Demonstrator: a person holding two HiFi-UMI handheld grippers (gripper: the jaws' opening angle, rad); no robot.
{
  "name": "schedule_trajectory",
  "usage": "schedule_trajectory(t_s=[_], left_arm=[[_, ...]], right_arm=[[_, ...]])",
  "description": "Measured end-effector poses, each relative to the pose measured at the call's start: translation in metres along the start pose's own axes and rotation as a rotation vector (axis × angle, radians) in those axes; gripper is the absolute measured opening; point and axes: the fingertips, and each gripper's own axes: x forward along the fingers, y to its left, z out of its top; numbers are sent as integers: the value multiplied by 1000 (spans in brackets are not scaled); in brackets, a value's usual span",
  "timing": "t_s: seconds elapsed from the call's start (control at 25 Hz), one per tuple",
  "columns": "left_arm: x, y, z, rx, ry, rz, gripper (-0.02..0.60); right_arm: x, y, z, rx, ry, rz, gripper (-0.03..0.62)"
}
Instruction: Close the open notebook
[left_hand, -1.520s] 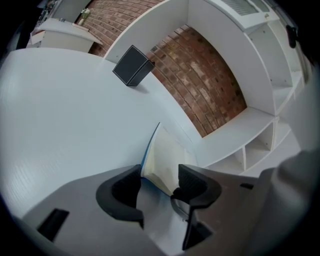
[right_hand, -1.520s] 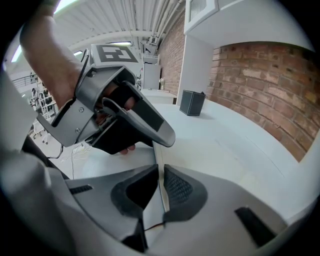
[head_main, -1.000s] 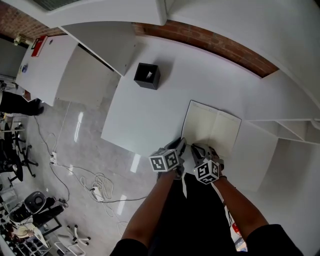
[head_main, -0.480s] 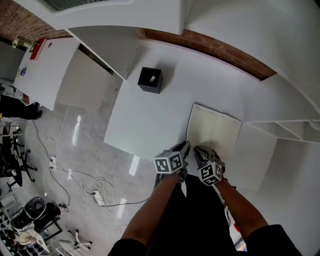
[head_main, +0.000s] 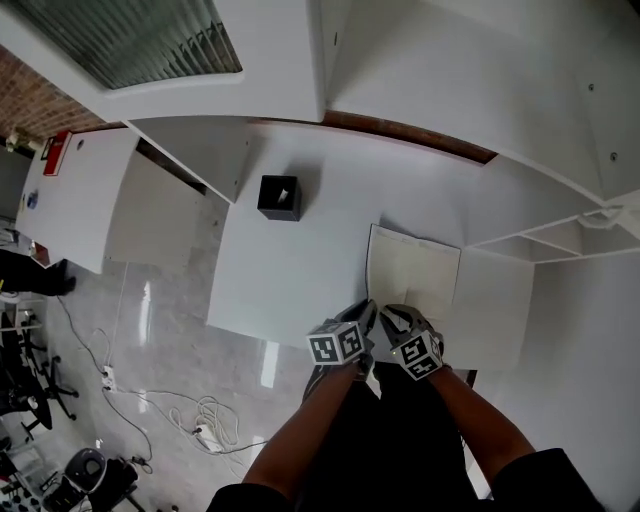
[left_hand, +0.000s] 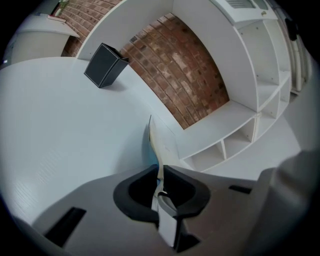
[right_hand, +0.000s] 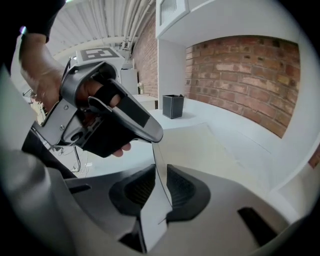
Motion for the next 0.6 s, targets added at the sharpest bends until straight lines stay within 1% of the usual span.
schedule_trajectory(t_s=[0.12, 0.28, 0.4, 0.6], left_arm=[[0, -13, 0, 55, 22, -19, 37], [1, -29, -4, 119, 46, -20, 37], [-1, -41, -9, 124, 38, -17, 36], [3, -61, -15, 139, 0, 7, 35]], right_arm=[[-13, -7, 8, 31, -31, -13, 71], [-35, -22, 9, 149, -75, -11, 71], [-52, -39, -5, 213, -58, -25, 71], [-77, -64, -15, 249, -84, -44, 69]])
